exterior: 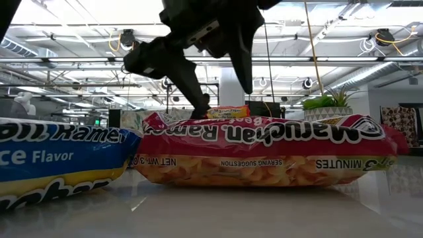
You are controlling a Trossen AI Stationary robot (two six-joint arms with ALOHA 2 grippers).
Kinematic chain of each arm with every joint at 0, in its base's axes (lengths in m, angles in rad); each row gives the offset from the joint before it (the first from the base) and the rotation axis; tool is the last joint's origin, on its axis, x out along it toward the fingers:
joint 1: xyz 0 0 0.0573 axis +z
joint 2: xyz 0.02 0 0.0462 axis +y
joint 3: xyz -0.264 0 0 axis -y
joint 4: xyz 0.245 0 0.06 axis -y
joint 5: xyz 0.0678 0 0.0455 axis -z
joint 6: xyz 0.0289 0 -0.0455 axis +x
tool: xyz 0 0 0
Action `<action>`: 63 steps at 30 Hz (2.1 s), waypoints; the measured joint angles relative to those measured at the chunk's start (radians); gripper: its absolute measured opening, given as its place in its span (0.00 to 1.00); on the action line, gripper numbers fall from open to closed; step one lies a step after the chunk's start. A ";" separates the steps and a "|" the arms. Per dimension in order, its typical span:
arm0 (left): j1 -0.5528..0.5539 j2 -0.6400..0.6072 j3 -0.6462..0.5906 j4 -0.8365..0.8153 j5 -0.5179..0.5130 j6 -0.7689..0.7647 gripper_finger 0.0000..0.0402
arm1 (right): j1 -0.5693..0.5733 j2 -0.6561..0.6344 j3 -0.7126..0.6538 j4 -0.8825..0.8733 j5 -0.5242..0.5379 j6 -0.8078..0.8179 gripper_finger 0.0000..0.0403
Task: Sort Maruchan noodles
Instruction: Put the top red noodle pack into the white bin
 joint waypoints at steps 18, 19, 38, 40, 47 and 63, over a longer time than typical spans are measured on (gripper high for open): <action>0.002 0.000 -0.002 -0.083 -0.217 0.199 0.67 | -0.065 0.000 0.000 0.002 -0.030 -0.083 0.63; 0.002 0.002 -0.002 -0.083 -0.217 0.197 0.70 | -0.071 0.000 0.000 0.002 -0.048 -0.083 0.63; 0.004 0.004 -0.172 0.076 -0.214 0.150 0.83 | -0.193 0.000 0.000 0.098 -0.271 -0.098 0.63; -0.001 0.004 -0.181 0.098 -0.251 0.143 0.83 | -0.194 0.000 0.000 0.115 -0.270 -0.100 0.63; -0.001 -0.002 -0.273 0.258 -0.298 0.124 0.83 | -0.220 0.005 0.000 0.116 -0.269 -0.107 0.63; -0.005 -0.001 -0.327 0.342 -0.321 0.311 0.67 | -0.265 0.023 0.000 0.174 -0.266 -0.121 0.63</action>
